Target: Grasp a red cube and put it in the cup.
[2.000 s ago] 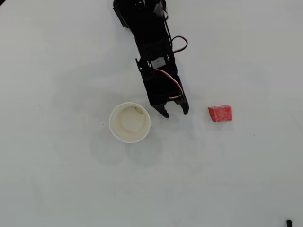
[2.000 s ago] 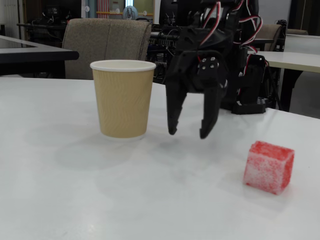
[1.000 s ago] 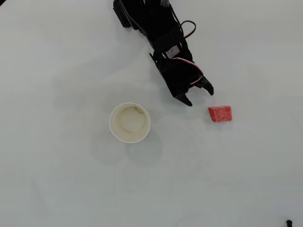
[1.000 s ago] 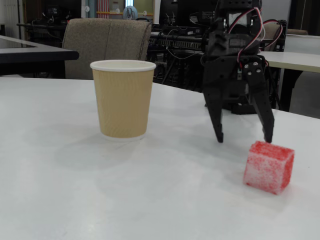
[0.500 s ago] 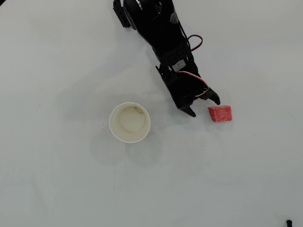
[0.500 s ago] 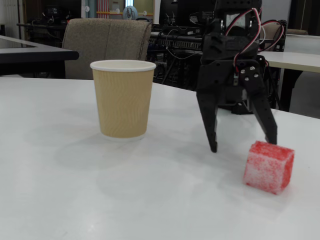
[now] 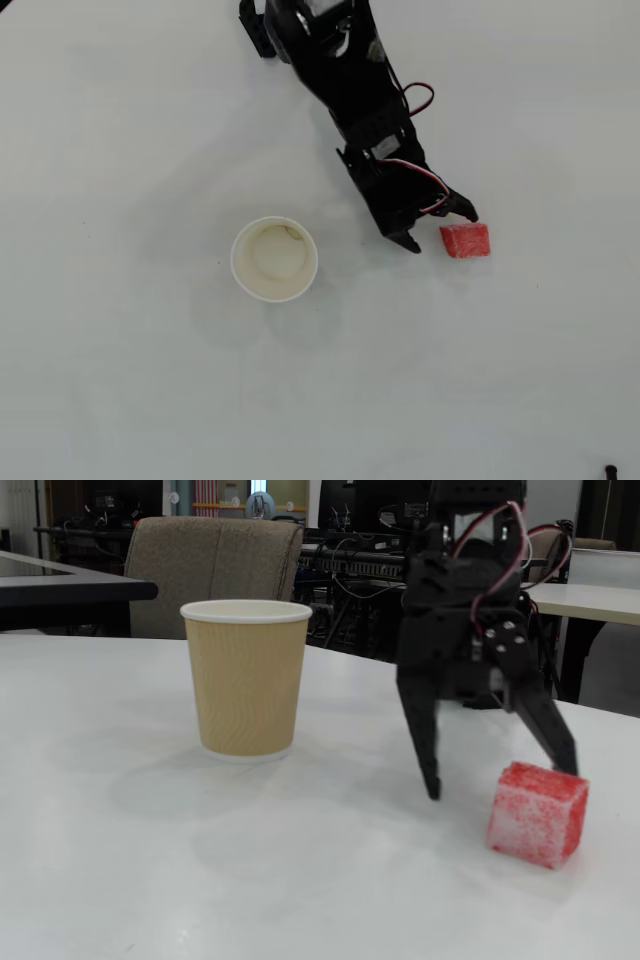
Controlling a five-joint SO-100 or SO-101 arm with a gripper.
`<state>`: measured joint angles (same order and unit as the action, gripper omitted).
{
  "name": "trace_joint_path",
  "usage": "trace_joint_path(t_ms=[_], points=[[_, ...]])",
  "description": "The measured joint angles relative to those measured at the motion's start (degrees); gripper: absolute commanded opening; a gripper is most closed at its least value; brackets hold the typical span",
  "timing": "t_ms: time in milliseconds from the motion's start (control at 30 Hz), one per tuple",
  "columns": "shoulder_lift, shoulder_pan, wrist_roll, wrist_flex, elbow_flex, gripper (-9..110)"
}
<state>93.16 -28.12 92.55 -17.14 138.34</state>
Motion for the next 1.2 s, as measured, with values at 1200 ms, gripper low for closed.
trace_joint_path(t_ms=[1200], points=[[-17.8,0.3,0.1,-3.6,-18.0,30]])
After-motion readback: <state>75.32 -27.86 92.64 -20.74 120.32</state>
